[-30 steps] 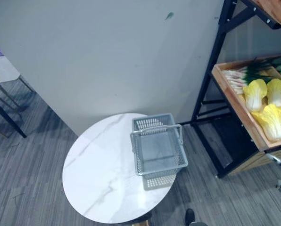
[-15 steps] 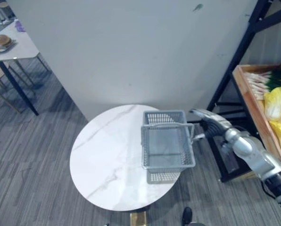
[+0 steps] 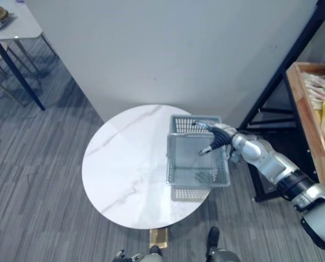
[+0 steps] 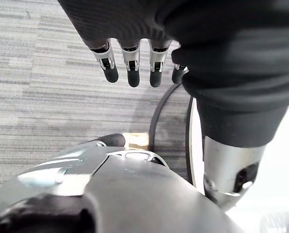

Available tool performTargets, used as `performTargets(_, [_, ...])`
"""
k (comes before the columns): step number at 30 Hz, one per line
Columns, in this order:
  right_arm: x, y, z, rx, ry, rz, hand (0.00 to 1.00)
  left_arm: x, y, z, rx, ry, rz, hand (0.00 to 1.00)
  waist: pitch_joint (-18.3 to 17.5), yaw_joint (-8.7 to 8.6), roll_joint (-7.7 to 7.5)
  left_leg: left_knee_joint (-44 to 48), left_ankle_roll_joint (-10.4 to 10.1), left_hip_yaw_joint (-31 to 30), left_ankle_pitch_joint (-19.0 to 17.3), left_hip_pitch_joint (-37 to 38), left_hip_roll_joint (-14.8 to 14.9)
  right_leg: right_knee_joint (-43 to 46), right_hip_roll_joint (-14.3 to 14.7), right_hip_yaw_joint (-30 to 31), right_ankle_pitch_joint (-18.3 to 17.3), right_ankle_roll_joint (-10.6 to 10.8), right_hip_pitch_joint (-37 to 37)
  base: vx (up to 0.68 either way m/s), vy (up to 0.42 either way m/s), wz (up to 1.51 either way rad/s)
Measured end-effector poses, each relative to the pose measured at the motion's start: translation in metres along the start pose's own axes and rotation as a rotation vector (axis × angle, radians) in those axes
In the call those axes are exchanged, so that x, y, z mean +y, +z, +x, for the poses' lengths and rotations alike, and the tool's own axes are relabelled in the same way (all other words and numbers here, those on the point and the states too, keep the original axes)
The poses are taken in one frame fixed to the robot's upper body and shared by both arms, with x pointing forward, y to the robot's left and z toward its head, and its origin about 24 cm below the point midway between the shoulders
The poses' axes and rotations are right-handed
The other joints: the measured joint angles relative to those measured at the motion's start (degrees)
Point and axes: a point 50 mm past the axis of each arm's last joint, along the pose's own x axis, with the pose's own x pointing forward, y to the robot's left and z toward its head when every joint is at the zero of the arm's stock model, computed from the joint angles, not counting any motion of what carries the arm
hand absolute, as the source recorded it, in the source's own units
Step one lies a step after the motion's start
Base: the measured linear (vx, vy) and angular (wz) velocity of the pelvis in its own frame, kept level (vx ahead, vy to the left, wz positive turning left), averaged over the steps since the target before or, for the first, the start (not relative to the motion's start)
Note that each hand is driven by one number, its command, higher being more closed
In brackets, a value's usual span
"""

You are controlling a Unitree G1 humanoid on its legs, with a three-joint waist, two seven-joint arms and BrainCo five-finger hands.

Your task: Pick vegetable in the basket

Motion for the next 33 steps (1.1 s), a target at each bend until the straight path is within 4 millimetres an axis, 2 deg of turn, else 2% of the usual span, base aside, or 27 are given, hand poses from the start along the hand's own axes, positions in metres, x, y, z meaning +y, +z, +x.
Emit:
performTargets(2, [-0.011,0.002,0.009,0.014,-0.036,-0.01,0.0,-0.001,0.005,0.001,-0.011,0.007,-0.021,0.0,1.0,0.22,0.16,0.9,0.0,-0.7,0.0,-1.6,0.0,0.0,-0.1,-0.2,0.4,-0.2,-0.9,-0.04,-0.021,0.14])
performTargets(4, [-0.025,0.0,0.017,0.045,-0.067,-0.051,0.0,-0.003,0.01,0.002,-0.02,0.01,-0.066,0.0,3.0,1.16,0.51,1.6,0.4,-1.4,0.2,-2.7,0.1,0.0,-0.3,-0.5,0.5,-0.2,-1.2,-0.04,-0.023,0.16])
performTargets(9, [-0.044,0.002,0.028,0.087,-0.152,-0.053,0.0,-0.007,0.019,0.004,-0.039,0.012,-0.108,0.0,5.1,2.67,1.38,2.6,1.1,-3.1,0.7,-6.1,0.2,0.1,-0.3,-1.8,0.9,-0.6,-3.2,-0.05,-0.033,0.15])
performTargets(16, [-0.044,0.005,0.038,0.117,-0.185,-0.001,0.0,-0.007,0.018,0.004,-0.035,0.023,-0.127,0.0,6.6,2.94,1.55,2.9,1.3,-4.3,0.9,-7.4,-0.1,0.1,-0.7,-2.7,0.9,-0.6,-3.6,-0.01,-0.01,0.09])
performTargets(21, [-0.051,0.007,0.041,0.128,-0.195,-0.04,0.0,-0.008,0.024,0.004,-0.051,0.026,-0.129,0.0,7.9,3.14,1.65,3.1,1.4,-4.7,1.0,-8.2,-0.3,0.2,-0.9,-3.0,0.9,-0.6,-4.1,0.01,0.001,0.05])
performTargets(25, [-0.049,0.0,0.042,0.17,-0.182,-0.047,0.0,-0.01,0.033,0.006,-0.079,0.021,-0.125,0.0,8.9,3.25,1.96,3.5,1.4,-5.4,1.0,-8.7,-0.3,0.3,-1.0,-3.4,0.9,-0.6,-4.1,0.0,-0.002,0.07])
performTargets(33, [-0.051,-0.009,0.039,0.218,-0.16,-0.146,0.0,-0.013,0.036,0.006,-0.094,0.014,-0.116,0.0,10.3,3.23,2.82,3.5,2.1,-5.8,1.6,-9.5,-0.4,1.2,-1.3,-3.5,0.9,-0.6,-5.1,-0.01,0.0,0.02])
